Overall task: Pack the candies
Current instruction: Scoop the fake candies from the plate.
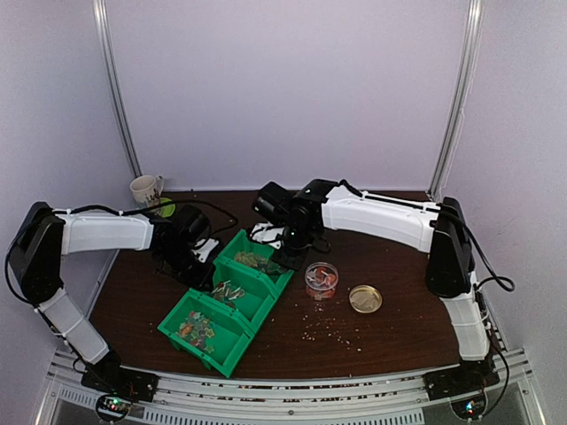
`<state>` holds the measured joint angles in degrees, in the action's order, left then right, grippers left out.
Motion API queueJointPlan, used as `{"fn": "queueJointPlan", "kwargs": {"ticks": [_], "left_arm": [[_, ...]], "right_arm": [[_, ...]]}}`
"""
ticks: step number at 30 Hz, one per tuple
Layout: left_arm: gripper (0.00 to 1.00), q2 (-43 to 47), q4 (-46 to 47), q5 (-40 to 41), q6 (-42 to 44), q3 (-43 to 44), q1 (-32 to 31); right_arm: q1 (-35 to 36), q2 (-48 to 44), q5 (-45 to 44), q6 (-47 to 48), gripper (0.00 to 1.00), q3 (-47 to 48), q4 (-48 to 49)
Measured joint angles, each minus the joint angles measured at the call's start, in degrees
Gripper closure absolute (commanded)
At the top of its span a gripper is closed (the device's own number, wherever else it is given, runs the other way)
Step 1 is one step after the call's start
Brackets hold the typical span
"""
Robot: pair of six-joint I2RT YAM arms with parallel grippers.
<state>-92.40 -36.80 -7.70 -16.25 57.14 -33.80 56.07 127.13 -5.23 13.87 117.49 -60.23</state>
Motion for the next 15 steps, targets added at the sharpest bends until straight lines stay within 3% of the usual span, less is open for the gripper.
{"fn": "queueJointPlan", "kwargs": {"ticks": [9,15], "left_arm": [[1.0,0.61,-0.15,1.14,-0.11,-0.02,0.37],[1.0,0.68,-0.59,0.59,-0.04,0.0,0.37]], "right_arm": [[-1.07,-1.38,3.8,-10.14,1.0,-2.29,2.54],[-0.46,-3.1,1.25,-3.15,1.0,-5.38,4.35]]}}
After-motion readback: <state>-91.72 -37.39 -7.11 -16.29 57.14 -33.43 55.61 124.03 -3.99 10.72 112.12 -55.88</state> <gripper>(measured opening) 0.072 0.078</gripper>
